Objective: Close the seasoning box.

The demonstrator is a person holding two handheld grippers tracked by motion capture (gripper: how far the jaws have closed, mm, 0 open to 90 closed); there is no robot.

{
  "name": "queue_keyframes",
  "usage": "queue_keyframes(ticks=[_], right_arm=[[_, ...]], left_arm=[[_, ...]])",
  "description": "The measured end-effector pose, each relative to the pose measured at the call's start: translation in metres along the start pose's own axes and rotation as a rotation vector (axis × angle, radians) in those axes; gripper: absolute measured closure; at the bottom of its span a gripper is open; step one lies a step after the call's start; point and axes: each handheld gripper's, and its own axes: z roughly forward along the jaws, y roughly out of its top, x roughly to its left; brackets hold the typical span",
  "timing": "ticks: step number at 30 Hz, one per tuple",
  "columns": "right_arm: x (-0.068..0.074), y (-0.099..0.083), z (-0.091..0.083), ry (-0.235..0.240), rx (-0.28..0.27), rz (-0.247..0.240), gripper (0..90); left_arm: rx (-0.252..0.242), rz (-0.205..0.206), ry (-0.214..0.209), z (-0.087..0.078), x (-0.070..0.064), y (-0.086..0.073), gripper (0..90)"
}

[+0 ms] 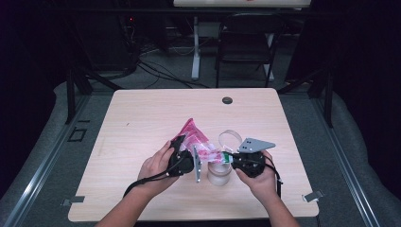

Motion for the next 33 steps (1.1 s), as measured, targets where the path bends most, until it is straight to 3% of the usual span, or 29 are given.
queue_keyframes(ticks=[13, 28, 33], right_arm=[[0.001, 0.000, 0.001, 0.004, -0.001, -0.001, 90.0], [0.003, 0.001, 0.003, 0.002, -0.003, -0.006, 90.0], [0.005, 0.002, 0.004, 0.003, 0.000, -0.014, 90.0]], left_arm=[[0.009, -0.014, -0.014, 0.001, -0.004, -0.003, 63.6], [0.025, -0.071, -0.054, 0.004, -0.013, -0.009, 63.6], [0.027, -0.115, -0.079, 0.005, -0.016, -0.012, 63.6]])
